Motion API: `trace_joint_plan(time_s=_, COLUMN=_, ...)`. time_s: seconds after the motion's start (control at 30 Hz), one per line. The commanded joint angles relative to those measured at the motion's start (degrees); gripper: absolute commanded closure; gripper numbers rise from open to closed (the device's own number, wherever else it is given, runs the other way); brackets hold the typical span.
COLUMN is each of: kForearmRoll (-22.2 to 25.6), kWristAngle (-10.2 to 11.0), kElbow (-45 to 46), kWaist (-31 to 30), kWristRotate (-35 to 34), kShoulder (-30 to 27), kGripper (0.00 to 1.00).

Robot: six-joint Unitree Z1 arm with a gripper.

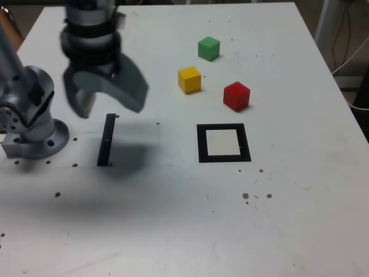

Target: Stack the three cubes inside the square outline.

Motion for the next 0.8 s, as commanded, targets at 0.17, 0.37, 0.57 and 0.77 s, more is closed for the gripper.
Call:
trace_joint_plan(time_s=0.17, kForearmRoll=0.73, kWristAngle=2.03, kElbow=-7.98, kWaist=2.36, kWristRotate=1.69, kShoulder=3.68, kGripper=0.00)
trace_joint_plan(time_s=0.37, kForearmRoll=2.39, kWristAngle=1.67, kElbow=-15.53, kWaist=7.07, kWristRotate=1.60, kShoulder=7.38, kGripper=0.01)
trace_joint_plan(time_s=0.57, kForearmRoll=8.61, kWristAngle=1.14, kElbow=-28.28, kWaist=9.87, kWristRotate=1.29, kShoulder=14.72, kGripper=0.01)
trace_joint_plan(time_s=0.77, kForearmRoll=11.69, kWristAngle=0.50, kElbow=-39.85, kWaist=13.29, kWristRotate=1.21, kShoulder=22.57, kGripper=0.01)
